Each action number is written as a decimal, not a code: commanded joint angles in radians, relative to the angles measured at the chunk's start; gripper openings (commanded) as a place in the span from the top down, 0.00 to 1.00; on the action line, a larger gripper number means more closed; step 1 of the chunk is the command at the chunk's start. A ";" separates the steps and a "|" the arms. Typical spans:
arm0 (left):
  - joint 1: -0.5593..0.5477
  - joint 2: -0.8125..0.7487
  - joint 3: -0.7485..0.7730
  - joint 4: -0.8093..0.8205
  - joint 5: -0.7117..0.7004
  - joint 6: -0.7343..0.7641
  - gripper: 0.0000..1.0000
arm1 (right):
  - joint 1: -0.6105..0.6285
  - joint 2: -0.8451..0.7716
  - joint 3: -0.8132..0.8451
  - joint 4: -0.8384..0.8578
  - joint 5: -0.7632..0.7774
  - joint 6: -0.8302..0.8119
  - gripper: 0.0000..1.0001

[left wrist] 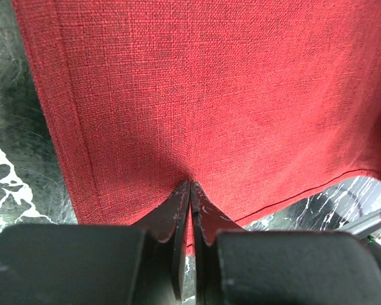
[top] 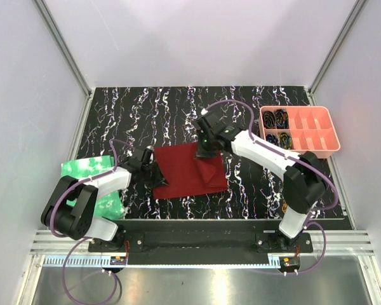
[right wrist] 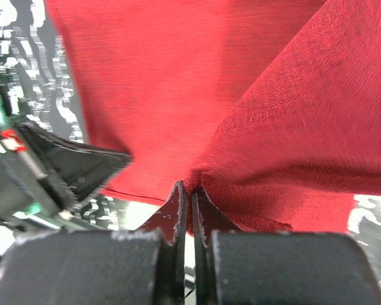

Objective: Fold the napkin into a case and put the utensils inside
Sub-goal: Fold the rectangle-folded napkin at the center of the board.

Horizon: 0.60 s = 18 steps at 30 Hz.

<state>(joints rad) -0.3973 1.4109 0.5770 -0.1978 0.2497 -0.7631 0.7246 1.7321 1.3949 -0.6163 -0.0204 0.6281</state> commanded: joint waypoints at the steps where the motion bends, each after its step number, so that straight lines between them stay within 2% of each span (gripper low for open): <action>1: 0.003 0.005 -0.049 0.043 -0.072 0.005 0.93 | 0.055 0.059 0.078 0.078 -0.062 0.096 1.00; 12: -0.012 -0.032 -0.057 0.054 -0.061 0.007 0.94 | 0.102 0.216 0.204 0.104 -0.136 0.119 1.00; 18: -0.012 -0.171 -0.028 -0.076 -0.102 0.001 0.94 | 0.107 0.234 0.204 0.102 -0.130 0.116 1.00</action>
<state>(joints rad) -0.4068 1.3552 0.5415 -0.1753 0.2199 -0.7712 0.8192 1.9671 1.5597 -0.5419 -0.1387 0.7345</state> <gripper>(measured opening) 0.067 0.018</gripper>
